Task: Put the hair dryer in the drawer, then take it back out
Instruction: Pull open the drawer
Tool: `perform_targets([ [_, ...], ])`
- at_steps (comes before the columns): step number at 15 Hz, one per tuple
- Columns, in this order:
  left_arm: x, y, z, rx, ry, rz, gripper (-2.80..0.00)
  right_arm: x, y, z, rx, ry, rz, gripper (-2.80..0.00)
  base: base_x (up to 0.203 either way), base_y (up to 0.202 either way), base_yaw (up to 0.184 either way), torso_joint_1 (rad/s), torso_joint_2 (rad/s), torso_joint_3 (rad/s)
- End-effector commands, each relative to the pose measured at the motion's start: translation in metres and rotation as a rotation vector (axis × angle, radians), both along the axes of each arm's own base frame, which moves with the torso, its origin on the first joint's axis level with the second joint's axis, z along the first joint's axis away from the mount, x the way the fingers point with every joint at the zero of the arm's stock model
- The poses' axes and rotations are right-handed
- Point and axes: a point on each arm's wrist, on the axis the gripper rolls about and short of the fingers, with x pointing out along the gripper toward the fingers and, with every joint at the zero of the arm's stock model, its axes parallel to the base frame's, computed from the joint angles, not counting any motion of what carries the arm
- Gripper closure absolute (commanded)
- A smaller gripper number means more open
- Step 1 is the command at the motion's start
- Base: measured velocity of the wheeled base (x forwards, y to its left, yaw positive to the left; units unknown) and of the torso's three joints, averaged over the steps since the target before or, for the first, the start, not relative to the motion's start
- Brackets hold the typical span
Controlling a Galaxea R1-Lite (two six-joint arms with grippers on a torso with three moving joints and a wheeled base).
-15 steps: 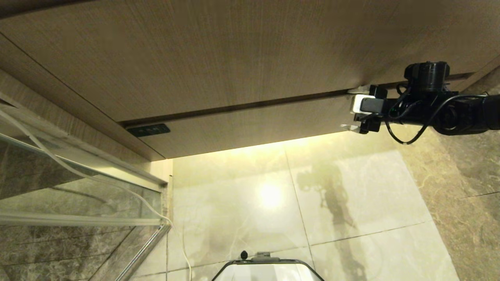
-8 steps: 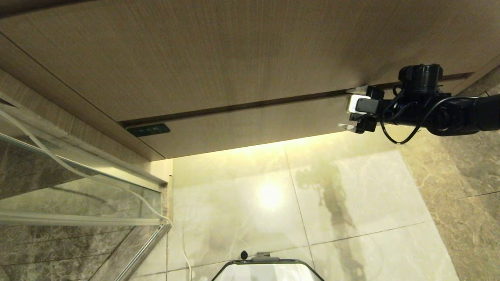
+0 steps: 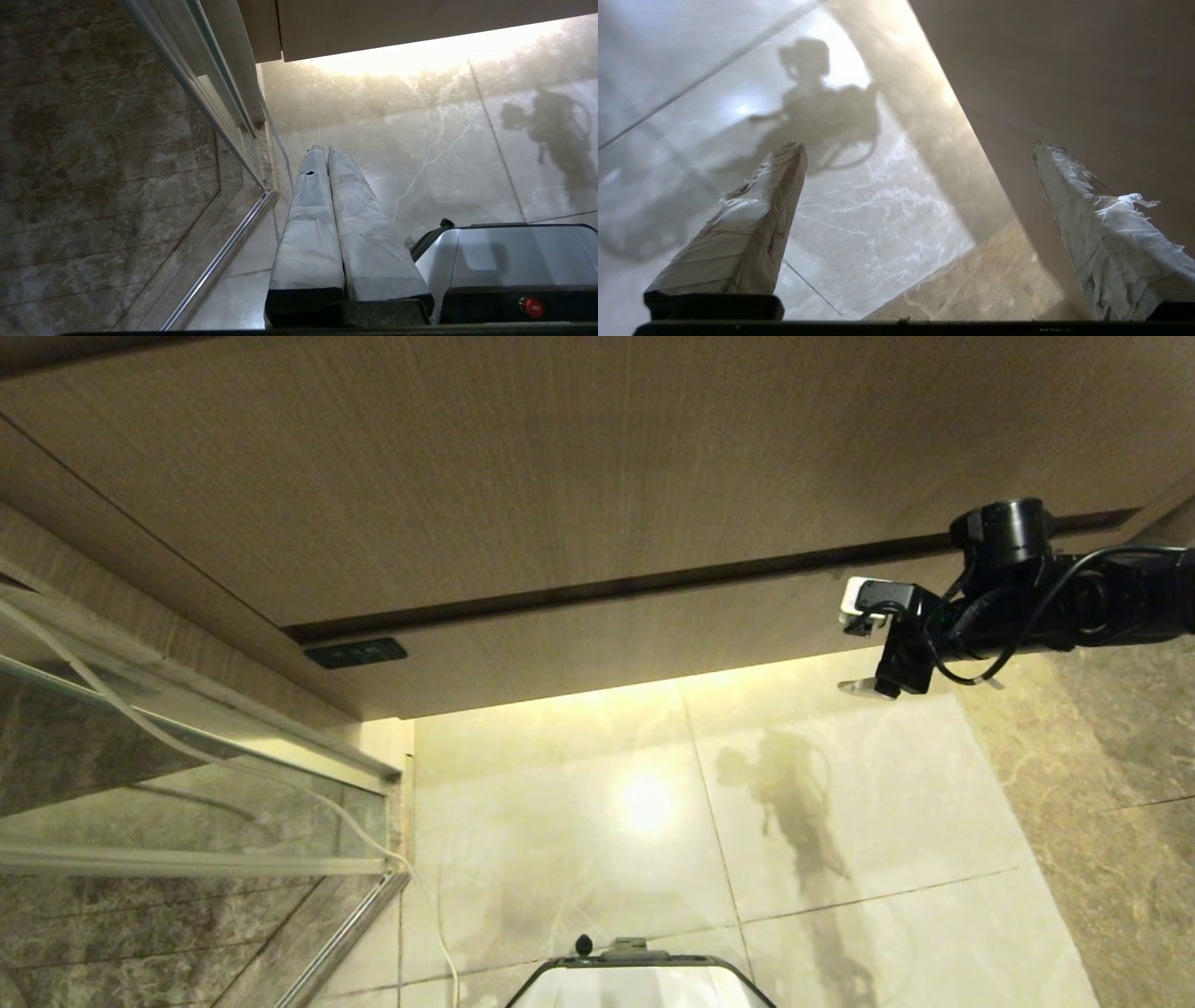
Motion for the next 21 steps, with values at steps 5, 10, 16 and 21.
perform_targets([
  [5,0.000,0.000,0.000,-0.001,0.000,0.000,0.00,-0.021,0.001,0.022,0.025,-0.055,-0.008,-2.80,0.000,0.000,0.000,0.000,0.00,0.000],
  [10,0.000,0.000,0.000,-0.001,0.001,-0.001,0.00,-0.056,0.002,0.035,0.036,-0.148,0.122,-2.80,0.000,0.000,0.000,0.000,0.00,0.000],
  [16,0.000,0.000,0.000,-0.001,0.001,0.000,0.00,-0.049,0.007,0.015,-0.020,-0.322,0.311,-2.80,0.000,0.000,0.000,0.000,0.00,0.000],
  [21,0.000,0.000,0.000,-0.001,0.001,0.000,0.00,-0.035,0.011,0.003,-0.025,-0.329,0.419,-2.80,0.000,0.000,0.000,0.000,0.00,0.000],
])
